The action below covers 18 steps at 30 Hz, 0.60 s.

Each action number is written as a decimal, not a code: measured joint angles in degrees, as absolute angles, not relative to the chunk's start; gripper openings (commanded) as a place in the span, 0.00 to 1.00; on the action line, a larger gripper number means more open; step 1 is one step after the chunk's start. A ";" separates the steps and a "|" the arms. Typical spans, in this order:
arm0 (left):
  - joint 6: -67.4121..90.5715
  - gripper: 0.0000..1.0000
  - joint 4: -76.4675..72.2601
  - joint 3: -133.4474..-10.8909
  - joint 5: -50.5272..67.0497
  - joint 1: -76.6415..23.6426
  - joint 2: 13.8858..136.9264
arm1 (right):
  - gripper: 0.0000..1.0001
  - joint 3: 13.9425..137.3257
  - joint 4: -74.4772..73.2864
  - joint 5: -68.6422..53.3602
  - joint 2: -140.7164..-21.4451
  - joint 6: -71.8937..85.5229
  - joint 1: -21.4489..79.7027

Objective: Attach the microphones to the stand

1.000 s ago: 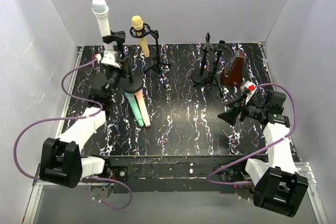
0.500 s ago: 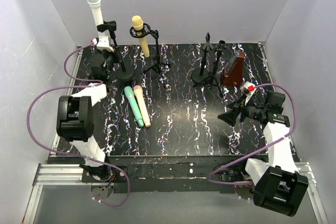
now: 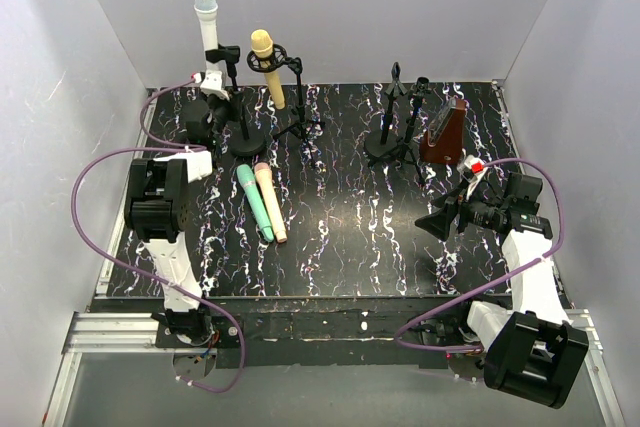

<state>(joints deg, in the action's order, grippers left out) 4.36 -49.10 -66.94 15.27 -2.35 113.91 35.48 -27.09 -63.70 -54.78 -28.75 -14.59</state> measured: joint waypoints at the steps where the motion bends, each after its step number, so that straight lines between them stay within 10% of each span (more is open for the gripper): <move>1: 4.32 0.06 -49.56 -66.94 15.59 -2.35 114.04 | 0.94 35.48 -27.09 -63.70 -54.78 -28.75 -14.61; 18: 5.17 0.61 -54.65 -56.93 17.06 -2.35 107.31 | 0.94 35.48 -27.31 -63.70 -54.81 -28.93 -14.81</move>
